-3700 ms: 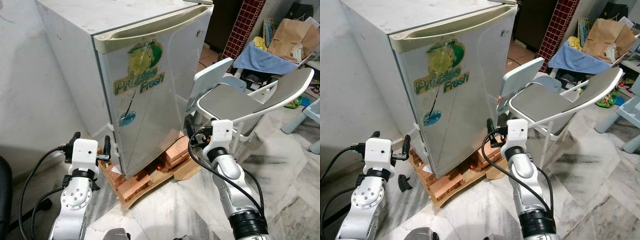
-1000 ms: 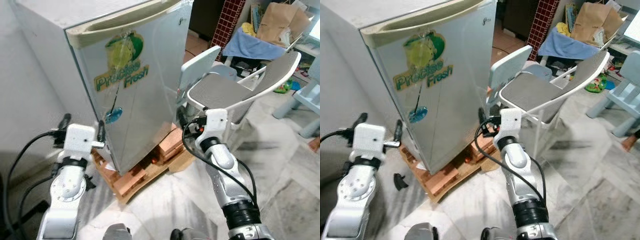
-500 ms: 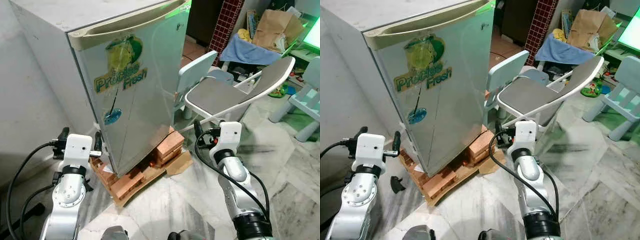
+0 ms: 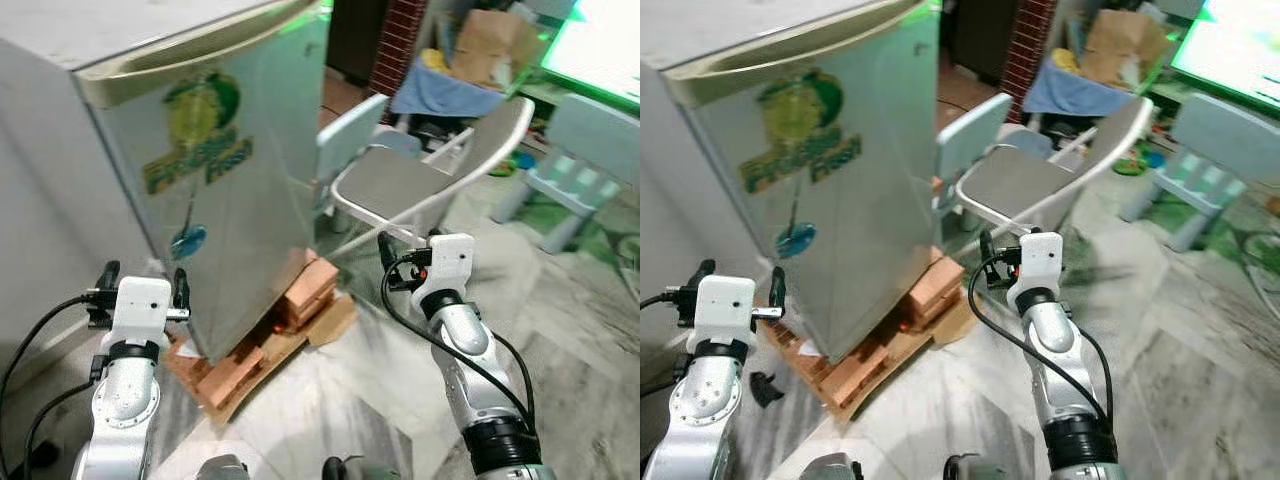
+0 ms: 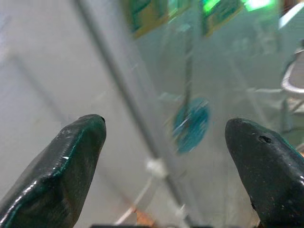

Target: Restocking fridge

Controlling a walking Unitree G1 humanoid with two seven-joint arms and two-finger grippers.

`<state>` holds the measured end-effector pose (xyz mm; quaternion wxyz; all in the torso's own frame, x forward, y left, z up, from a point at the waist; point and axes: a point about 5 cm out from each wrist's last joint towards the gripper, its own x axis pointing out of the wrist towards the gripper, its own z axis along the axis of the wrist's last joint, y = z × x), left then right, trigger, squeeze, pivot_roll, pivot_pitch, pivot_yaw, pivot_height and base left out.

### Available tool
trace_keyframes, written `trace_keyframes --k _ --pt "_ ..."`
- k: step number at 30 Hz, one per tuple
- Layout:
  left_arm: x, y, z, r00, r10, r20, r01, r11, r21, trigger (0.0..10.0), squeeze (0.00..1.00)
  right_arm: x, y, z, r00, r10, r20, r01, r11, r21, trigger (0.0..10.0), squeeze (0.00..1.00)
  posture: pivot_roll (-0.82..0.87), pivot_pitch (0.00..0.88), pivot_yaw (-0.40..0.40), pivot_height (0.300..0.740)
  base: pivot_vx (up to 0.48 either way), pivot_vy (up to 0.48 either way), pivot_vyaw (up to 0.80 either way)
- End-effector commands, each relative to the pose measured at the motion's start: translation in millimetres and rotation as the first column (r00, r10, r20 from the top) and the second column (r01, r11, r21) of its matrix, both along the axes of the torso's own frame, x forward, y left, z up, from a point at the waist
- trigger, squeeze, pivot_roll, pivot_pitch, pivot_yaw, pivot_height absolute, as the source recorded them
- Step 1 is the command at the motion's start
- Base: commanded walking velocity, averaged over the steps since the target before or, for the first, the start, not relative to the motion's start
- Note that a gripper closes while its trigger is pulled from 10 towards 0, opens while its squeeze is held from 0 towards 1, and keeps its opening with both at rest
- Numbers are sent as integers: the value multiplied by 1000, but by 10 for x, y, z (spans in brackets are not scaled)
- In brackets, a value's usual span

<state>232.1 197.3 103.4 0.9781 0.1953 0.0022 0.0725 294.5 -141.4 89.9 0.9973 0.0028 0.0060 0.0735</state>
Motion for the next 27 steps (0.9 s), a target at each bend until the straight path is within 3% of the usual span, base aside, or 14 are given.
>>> trace_keyframes --k 1,10,16,22,27 --pt "40 -60 46 999 -33 18 32 999 23 10000 0 5 -8 33 1000 -5 20 5 1000 -8 10000 0 160 3 -15 740 0 0 0" --pt "289 -230 147 983 -179 31 178 982 57 10000 0 -75 -132 12 989 -139 49 139 990 5 10000 0 101 0 119 740 0 0 0" --pt "362 -272 170 980 -194 38 192 980 51 10000 0 -93 -156 24 986 -155 60 156 988 0 10000 0 88 0 99 740 0 0 0" --pt "243 -275 89 990 -142 26 142 990 5 10000 0 -110 -141 15 995 -92 34 93 995 -23 10000 0 111 4 -1 740 0 0 0" --pt "22 -246 18 995 -102 -9 102 995 -9 10000 0 -198 -173 -26 997 -73 -31 73 997 -12 10000 0 144 25 -52 740 0 211 -245"
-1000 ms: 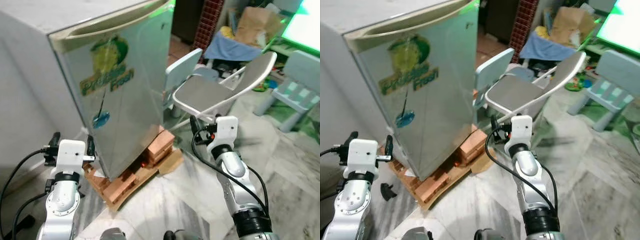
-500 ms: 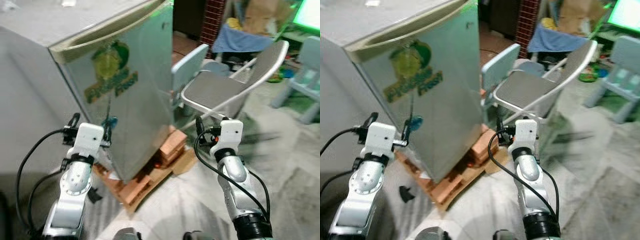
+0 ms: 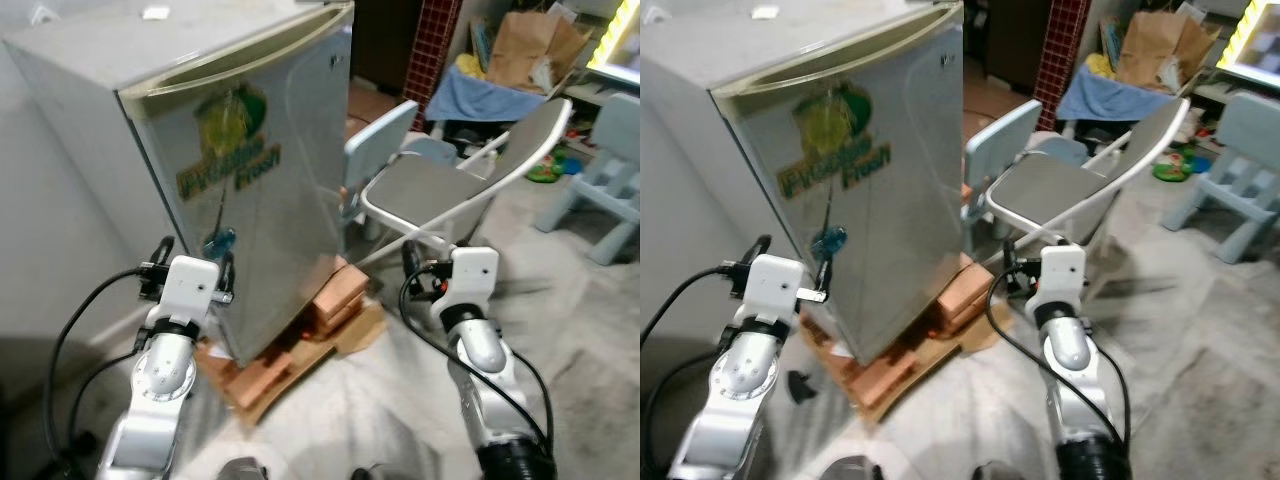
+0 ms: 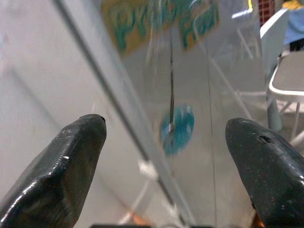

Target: Restocking fridge

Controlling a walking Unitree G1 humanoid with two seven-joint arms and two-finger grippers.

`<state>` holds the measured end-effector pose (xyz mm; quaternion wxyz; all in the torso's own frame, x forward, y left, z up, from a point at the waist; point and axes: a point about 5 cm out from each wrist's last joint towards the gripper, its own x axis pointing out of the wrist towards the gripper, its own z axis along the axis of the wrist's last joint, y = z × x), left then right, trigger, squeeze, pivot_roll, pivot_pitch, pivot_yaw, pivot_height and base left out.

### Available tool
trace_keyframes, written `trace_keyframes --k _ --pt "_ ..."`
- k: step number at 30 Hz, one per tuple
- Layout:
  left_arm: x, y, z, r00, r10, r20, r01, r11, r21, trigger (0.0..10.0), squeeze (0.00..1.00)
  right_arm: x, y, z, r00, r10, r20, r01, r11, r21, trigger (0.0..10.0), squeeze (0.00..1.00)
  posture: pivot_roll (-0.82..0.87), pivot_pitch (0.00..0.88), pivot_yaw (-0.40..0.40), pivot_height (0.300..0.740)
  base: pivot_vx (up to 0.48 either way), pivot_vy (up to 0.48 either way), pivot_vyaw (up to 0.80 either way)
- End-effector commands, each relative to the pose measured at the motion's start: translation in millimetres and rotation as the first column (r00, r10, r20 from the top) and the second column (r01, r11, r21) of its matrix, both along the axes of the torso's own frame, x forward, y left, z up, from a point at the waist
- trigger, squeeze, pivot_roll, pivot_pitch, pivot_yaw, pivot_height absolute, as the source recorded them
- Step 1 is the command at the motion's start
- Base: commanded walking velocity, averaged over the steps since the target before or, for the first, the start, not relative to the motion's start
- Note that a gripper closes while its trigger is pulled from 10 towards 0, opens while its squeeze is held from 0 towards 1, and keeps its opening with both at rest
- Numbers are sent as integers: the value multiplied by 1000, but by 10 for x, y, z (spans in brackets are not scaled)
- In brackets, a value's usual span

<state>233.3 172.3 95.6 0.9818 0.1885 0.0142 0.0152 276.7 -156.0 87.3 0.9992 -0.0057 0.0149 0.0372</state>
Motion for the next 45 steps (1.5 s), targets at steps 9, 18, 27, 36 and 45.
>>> trace_keyframes --k 9,18,27,36,45 --pt "-123 165 51 999 40 2 -40 999 26 10000 0 -58 17 -46 999 18 -31 -18 1000 11 10000 0 156 30 -47 740 0 480 -733" --pt "-9 177 153 999 -25 32 23 999 47 10000 0 41 70 43 999 49 -9 -49 999 9 10000 0 169 28 -71 740 0 480 -321" --pt "-47 133 118 998 -55 13 55 998 34 10000 0 91 100 50 998 69 -13 -69 998 5 10000 0 178 28 -87 740 0 480 -175" --pt "-97 49 141 997 -73 40 74 997 -16 10000 0 97 113 54 996 88 -17 -88 996 -3 10000 0 180 38 -96 740 0 160 -267" --pt "-44 112 172 998 -52 41 55 995 -82 10000 0 -7 135 -9 993 91 -80 -89 996 31 10000 0 173 62 -92 740 0 0 -178"
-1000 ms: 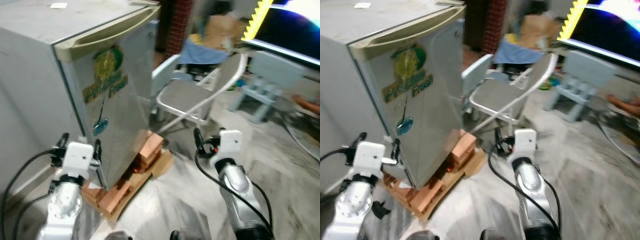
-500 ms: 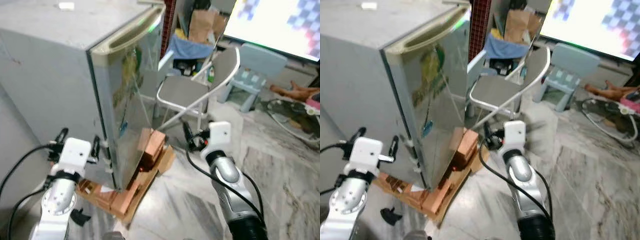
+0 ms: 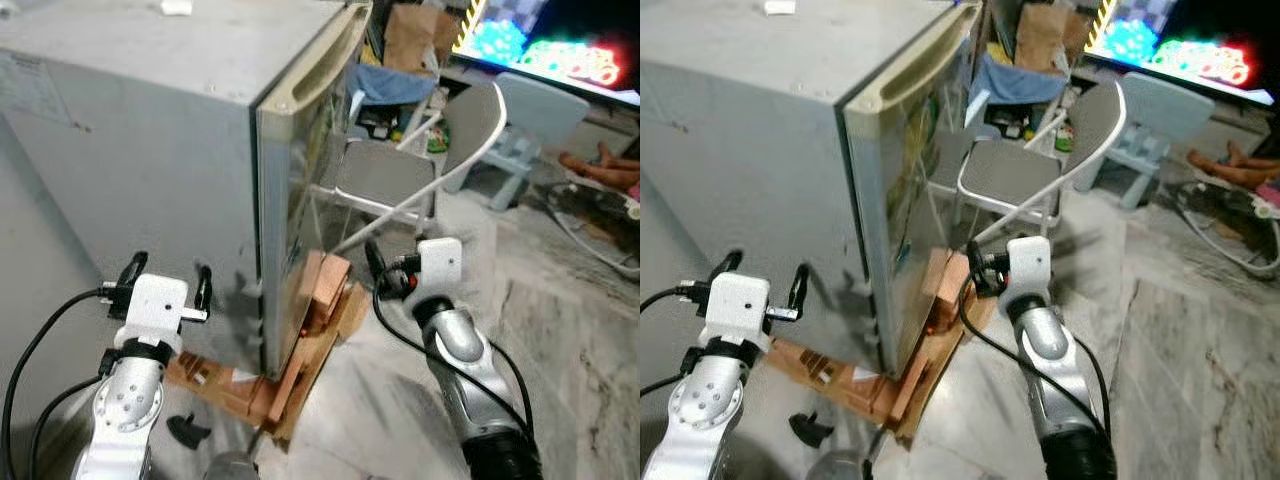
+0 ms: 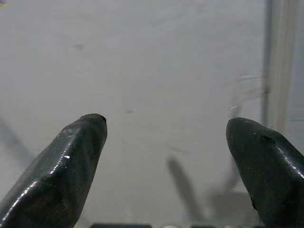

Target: Restocking fridge

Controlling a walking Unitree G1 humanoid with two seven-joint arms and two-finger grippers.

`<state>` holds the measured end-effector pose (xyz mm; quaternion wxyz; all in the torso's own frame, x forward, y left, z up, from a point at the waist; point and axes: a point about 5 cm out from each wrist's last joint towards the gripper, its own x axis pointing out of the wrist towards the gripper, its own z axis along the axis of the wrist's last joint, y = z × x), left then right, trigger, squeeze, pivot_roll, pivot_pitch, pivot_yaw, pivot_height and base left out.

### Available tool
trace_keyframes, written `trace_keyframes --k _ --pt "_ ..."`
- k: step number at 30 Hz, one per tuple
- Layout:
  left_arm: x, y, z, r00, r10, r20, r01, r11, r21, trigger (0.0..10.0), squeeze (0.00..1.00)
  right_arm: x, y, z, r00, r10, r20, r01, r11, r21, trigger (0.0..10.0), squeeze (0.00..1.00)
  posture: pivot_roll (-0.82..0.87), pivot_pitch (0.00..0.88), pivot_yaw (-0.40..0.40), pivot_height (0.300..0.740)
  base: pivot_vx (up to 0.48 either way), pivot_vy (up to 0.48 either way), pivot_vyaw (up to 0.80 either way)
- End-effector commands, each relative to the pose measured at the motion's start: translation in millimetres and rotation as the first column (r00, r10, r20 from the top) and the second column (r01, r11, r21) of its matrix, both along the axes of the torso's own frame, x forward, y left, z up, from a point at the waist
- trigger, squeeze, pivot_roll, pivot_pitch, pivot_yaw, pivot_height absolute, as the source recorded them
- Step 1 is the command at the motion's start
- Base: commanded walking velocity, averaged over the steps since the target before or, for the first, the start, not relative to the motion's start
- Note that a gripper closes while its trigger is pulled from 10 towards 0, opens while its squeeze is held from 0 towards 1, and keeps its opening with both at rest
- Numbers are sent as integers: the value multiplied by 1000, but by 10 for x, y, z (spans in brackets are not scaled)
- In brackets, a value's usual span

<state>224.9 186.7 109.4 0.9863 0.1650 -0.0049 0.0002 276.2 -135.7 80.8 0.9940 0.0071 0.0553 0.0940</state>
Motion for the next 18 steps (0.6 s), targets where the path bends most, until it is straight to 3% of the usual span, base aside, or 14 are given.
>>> trace_keyframes --k 1,10,16,18 --pt "50 -26 43 1000 -18 5 19 998 -54 10000 0 -22 -56 58 1000 -16 -18 16 1000 12 10000 0 170 63 -91 740 0 0 -800" --pt "43 -87 46 996 -86 -4 86 992 -89 10000 0 -129 -74 -68 990 17 -142 -18 1000 -6 10000 0 165 77 -89 740 0 0 -779" --pt "118 -95 37 996 -92 -6 91 992 -93 10000 0 -270 -49 -152 960 98 -264 -111 993 -35 10000 0 155 84 -89 740 0 0 -763" --pt "158 -89 14 997 -78 -11 77 994 -80 10000 0 -296 -38 -157 956 122 -268 -140 989 -49 10000 0 151 83 -90 740 0 0 0"
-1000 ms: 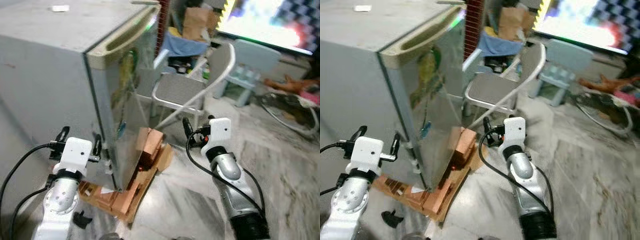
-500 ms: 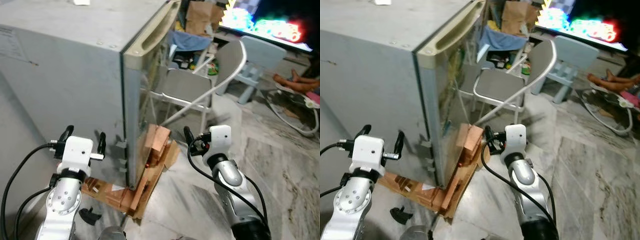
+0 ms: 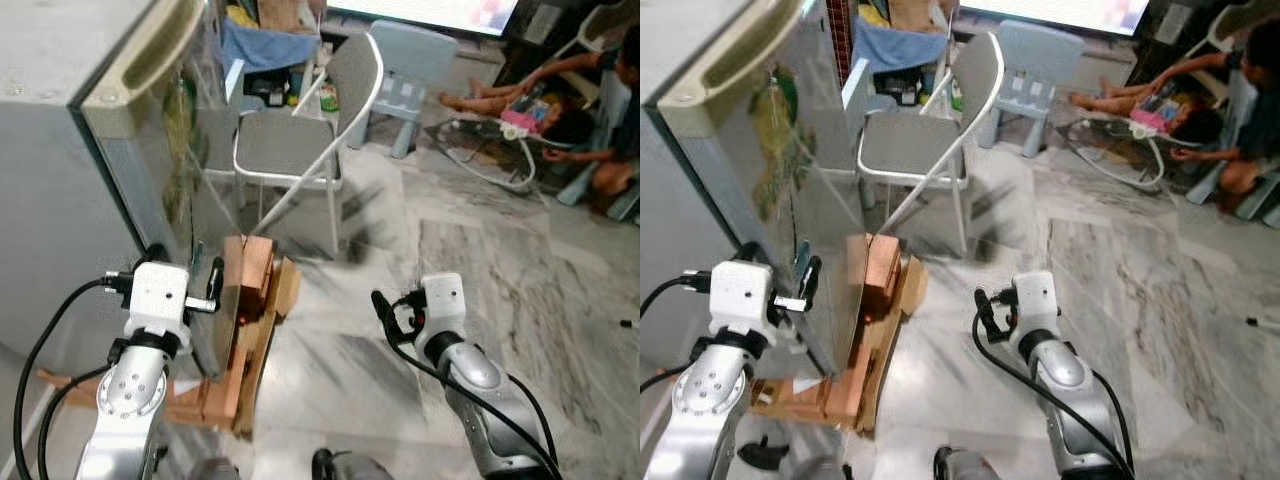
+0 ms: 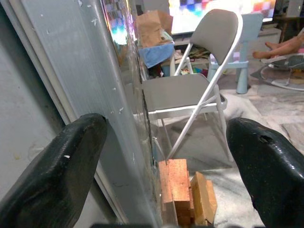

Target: Restocking fridge

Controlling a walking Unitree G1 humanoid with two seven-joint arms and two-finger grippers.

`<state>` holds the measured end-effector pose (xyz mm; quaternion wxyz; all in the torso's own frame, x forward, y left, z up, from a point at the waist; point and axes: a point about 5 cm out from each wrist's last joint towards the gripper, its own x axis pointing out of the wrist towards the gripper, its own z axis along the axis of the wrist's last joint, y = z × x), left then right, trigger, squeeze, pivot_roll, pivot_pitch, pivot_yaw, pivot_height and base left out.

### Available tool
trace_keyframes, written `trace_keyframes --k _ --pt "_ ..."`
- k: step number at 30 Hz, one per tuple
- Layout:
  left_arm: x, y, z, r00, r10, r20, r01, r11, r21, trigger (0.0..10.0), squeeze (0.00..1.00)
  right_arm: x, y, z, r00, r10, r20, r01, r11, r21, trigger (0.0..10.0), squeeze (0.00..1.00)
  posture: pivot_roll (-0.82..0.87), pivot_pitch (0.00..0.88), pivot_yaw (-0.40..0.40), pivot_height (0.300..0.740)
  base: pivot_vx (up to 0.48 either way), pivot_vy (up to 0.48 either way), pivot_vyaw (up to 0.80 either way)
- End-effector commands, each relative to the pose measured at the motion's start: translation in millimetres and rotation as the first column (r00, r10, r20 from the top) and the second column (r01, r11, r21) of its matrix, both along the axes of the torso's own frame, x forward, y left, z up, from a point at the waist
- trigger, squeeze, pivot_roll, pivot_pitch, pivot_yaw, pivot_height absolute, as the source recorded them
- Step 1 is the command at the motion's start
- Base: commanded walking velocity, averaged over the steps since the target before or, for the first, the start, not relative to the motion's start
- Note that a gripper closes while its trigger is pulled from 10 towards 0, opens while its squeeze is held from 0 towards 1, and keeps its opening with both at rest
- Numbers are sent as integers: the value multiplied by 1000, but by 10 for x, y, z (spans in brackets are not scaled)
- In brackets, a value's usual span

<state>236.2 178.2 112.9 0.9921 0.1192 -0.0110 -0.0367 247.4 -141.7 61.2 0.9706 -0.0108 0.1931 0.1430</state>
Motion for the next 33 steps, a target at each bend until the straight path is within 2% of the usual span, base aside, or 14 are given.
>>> trace_keyframes --k 1,2,5,10,14,16,19,24,26,28,33 --pt "59 10 -24 1000 15 -9 -14 1000 25 10000 0 -16 28 34 999 35 -1 -35 999 -7 10000 0 145 82 -88 740 0 0 0" --pt "99 64 -21 997 80 -5 -80 997 19 10000 0 -26 35 39 999 36 -3 -36 999 3 10000 0 141 81 -86 740 0 0 0" --pt "126 137 -13 990 144 -9 -144 990 -6 10000 0 -43 29 50 999 41 -7 -41 999 4 10000 0 137 82 -85 740 0 0 0" --pt "120 146 -29 989 144 -24 -145 989 -25 10000 0 -91 10 32 998 56 -39 -56 998 -1 10000 0 140 84 -88 740 0 0 0" --pt "191 28 -19 997 67 -23 -68 995 -74 10000 0 -92 18 25 996 69 -48 -69 998 -6 10000 0 138 83 -92 740 0 0 0" --pt "225 -59 7 1000 7 -18 -8 997 -71 10000 0 -92 16 14 995 75 -59 -77 997 -19 10000 0 137 82 -93 740 0 0 0" --pt "266 -111 16 1000 -19 -17 18 998 -61 10000 0 -121 -23 -53 992 79 -94 -86 993 -82 10000 0 136 80 -93 740 0 0 0" --pt "349 -144 46 999 -51 -8 51 998 -47 10000 0 -158 -32 -85 986 95 -136 -107 991 -84 10000 0 131 86 -92 740 0 0 0" --pt "401 -191 93 996 -85 6 86 995 -43 10000 0 -207 -64 -102 982 87 -165 -104 990 -98 10000 0 128 85 -91 740 0 0 0" --pt "471 -278 171 988 -156 21 156 987 -38 10000 0 -324 -164 -148 975 53 -217 -78 991 -110 10000 0 118 84 -87 740 0 0 0" --pt "539 -349 176 983 -184 22 185 982 -29 10000 0 -389 -215 -186 970 37 -242 -65 992 -112 10000 0 114 83 -82 740 0 0 0"
